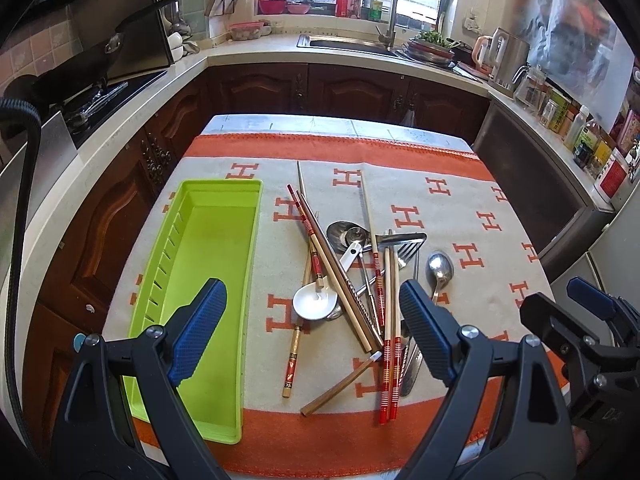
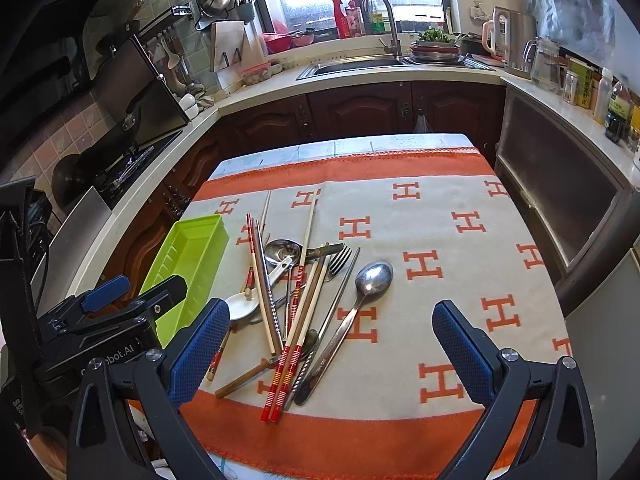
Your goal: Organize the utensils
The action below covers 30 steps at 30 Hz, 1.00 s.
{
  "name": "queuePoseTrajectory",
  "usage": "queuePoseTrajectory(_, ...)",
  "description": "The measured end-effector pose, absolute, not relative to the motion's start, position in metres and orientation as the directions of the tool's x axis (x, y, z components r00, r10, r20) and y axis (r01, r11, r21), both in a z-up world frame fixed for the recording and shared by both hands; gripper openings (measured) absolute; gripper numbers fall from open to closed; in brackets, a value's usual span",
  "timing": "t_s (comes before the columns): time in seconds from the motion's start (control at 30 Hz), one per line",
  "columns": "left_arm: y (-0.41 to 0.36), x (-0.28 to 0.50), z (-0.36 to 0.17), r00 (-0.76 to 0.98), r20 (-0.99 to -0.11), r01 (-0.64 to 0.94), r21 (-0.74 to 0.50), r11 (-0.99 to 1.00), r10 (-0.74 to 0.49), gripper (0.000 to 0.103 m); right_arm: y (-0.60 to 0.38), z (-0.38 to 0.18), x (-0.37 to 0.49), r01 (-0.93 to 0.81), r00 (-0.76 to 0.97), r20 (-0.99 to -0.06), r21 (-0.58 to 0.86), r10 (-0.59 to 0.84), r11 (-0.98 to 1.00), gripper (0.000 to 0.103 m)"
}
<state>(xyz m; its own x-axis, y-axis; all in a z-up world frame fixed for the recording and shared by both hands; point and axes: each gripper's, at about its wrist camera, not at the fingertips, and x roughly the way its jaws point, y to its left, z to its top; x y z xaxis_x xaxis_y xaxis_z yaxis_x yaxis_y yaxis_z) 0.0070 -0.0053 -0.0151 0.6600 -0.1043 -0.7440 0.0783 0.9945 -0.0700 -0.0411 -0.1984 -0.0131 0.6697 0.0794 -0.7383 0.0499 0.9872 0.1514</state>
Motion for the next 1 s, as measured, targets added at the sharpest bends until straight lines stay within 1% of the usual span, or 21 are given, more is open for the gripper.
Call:
queuePoseTrajectory(0.43, -0.010, 0.000, -0.015, 0.666, -0.735, 0.108, -0.071, 0.992, -0.125, 0.087, -0.199, -0.013, -0.043, 0.051, 0.671, -0.737, 0.155, 0.081, 0.987, 0.103)
queuePoseTrajectory(1.0, -0.009, -0.007, 0.000, 0.675, -0.721, 0.133, -0.087, 0.987, -0.155, 0.087, -0.202, -0.010, -0.048, 0.054, 0.676, -0.732, 0.161, 0.083, 0.985, 0.103)
